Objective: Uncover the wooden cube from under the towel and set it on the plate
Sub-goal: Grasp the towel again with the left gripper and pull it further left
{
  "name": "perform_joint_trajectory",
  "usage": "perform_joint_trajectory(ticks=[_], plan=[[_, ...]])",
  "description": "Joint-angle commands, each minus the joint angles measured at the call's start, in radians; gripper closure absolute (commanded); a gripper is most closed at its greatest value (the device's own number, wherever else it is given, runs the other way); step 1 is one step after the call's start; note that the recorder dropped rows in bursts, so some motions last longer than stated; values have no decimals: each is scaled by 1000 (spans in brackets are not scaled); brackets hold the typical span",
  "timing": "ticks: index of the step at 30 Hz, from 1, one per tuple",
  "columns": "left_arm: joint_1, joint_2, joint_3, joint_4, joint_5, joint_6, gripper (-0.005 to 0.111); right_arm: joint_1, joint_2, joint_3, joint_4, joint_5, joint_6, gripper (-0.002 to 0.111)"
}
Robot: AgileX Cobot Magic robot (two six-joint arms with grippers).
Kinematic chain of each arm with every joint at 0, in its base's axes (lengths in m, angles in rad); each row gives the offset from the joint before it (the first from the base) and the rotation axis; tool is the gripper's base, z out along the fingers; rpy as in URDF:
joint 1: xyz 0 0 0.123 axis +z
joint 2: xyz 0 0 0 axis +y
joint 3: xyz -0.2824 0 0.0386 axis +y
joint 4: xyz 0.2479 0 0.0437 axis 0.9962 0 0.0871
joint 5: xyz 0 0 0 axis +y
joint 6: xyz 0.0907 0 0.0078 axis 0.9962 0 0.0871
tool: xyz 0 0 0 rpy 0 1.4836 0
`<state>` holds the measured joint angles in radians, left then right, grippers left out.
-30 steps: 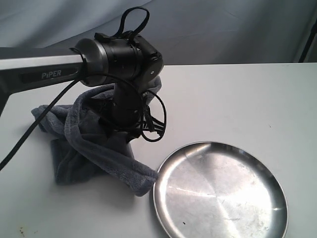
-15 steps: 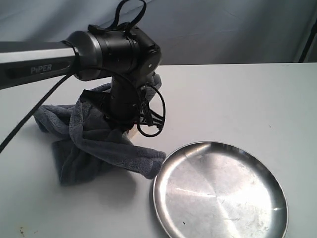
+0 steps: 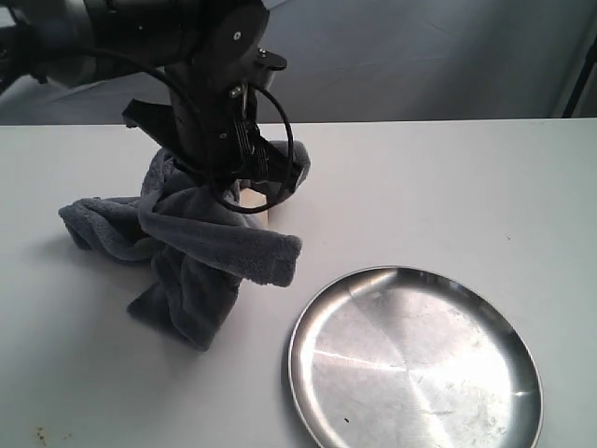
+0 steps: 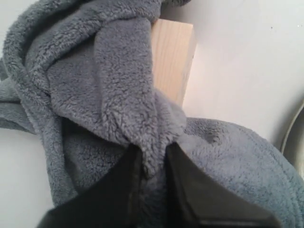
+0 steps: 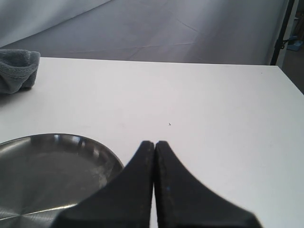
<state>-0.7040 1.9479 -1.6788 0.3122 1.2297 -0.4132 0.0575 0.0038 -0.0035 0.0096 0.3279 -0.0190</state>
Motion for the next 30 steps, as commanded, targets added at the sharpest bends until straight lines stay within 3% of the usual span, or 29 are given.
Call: perform_joint_trajectory(ticks=[1,13,23,30], plan=[[25,-52,-3,19,-9,49,105,3,-4,4,0,-10,1,108],[241,-105,-3,-112,-9,212,105,3,-4,4,0,-10,1,108],[436,-107,-3,-125,-9,228,105,3,-4,4,0,-10,1,108],[507,-105,32,-127,-9,239,107,3,-4,4,0,-10,1,108]])
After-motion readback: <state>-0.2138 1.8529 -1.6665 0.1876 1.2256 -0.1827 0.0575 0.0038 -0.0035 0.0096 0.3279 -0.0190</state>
